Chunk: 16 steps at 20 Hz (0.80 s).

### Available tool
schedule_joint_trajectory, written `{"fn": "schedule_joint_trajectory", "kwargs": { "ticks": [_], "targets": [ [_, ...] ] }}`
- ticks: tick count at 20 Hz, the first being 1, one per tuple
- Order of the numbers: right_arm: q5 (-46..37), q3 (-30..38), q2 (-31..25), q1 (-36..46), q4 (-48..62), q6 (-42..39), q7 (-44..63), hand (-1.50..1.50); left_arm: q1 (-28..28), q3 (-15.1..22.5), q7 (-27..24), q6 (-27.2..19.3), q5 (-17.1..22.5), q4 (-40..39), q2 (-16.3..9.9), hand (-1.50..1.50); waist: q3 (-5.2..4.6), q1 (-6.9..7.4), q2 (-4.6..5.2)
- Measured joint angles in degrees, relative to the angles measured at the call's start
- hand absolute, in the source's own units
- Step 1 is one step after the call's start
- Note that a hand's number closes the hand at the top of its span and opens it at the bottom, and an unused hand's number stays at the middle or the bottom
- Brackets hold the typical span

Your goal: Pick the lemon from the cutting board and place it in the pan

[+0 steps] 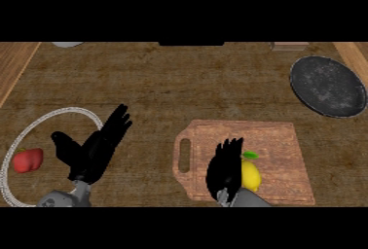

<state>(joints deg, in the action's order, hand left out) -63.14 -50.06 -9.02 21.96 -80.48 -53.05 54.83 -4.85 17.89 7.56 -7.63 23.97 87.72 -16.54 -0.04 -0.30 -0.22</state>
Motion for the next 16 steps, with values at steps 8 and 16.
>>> {"fn": "schedule_joint_trajectory", "kwargs": {
  "ticks": [8, 16],
  "targets": [
    [-6.56, 1.89, -0.82, -3.43, -0.84, -1.4, -1.29, -1.5, 0.31, -1.52, 0.51, 2.0, -1.01, -0.01, 0.76, 0.0, 0.03, 0.24, 0.09],
    [-11.31, 3.01, -3.3, -2.65, -0.4, -1.13, -5.85, 1.5, 0.34, -2.46, 2.52, 2.31, -3.44, 1.46, 3.19, 0.0, 0.03, 0.51, 0.04]
  ]
}}
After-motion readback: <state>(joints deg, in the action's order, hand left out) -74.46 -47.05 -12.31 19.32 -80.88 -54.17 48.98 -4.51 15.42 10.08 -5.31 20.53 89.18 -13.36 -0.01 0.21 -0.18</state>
